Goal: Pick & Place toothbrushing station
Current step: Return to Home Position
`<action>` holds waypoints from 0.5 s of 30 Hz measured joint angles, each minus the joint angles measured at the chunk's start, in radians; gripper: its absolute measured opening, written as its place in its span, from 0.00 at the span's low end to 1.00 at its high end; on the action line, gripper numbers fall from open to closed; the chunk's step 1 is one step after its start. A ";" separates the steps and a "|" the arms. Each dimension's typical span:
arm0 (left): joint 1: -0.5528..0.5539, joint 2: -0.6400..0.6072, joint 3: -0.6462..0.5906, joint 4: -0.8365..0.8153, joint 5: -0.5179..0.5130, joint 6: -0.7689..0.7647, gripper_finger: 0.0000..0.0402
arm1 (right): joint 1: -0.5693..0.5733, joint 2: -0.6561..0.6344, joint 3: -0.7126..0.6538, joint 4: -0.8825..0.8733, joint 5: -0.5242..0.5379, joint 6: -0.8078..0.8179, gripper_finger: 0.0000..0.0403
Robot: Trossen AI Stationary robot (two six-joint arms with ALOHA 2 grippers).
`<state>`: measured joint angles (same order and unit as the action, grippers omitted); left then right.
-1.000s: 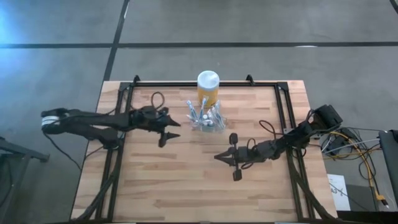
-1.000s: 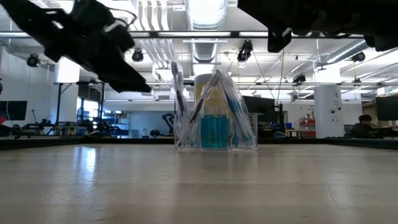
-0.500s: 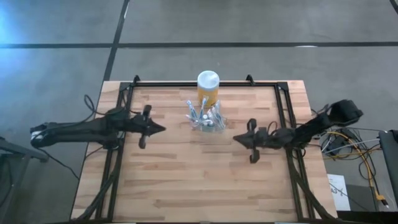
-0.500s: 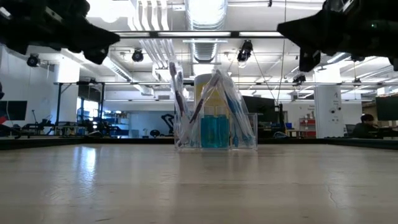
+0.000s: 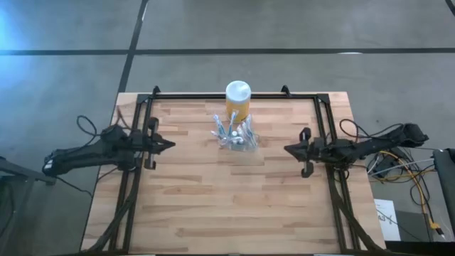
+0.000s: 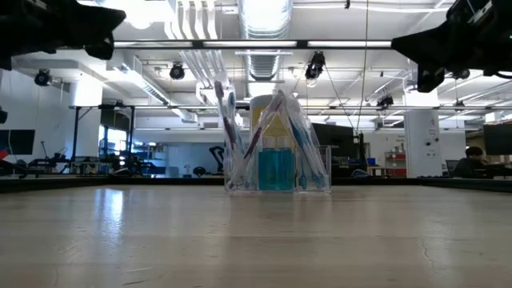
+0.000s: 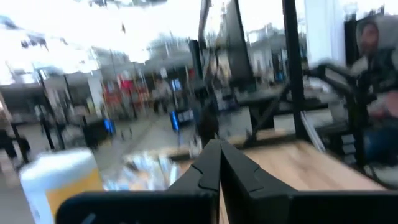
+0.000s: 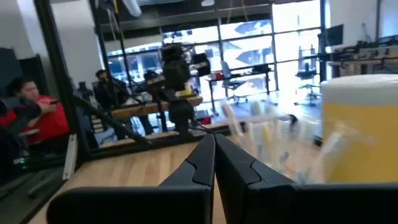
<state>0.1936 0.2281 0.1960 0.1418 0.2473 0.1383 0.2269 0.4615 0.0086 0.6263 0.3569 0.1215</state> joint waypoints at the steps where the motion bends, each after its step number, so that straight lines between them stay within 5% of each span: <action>1: 0.000 -0.023 -0.021 0.032 -0.003 -0.001 0.01 | 0.000 -0.046 0.000 -0.054 0.003 0.000 0.02; 8: 0.001 -0.194 -0.178 0.130 -0.009 -0.060 0.01 | -0.025 -0.309 0.000 -0.452 0.006 0.027 0.02; 15: 0.002 -0.228 -0.181 0.012 0.033 -0.074 0.01 | -0.040 -0.461 0.003 -0.553 -0.013 0.007 0.02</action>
<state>0.1951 0.0002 0.0148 0.1534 0.2805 0.0644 0.1871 0.0006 0.0119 0.0730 0.3438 0.1282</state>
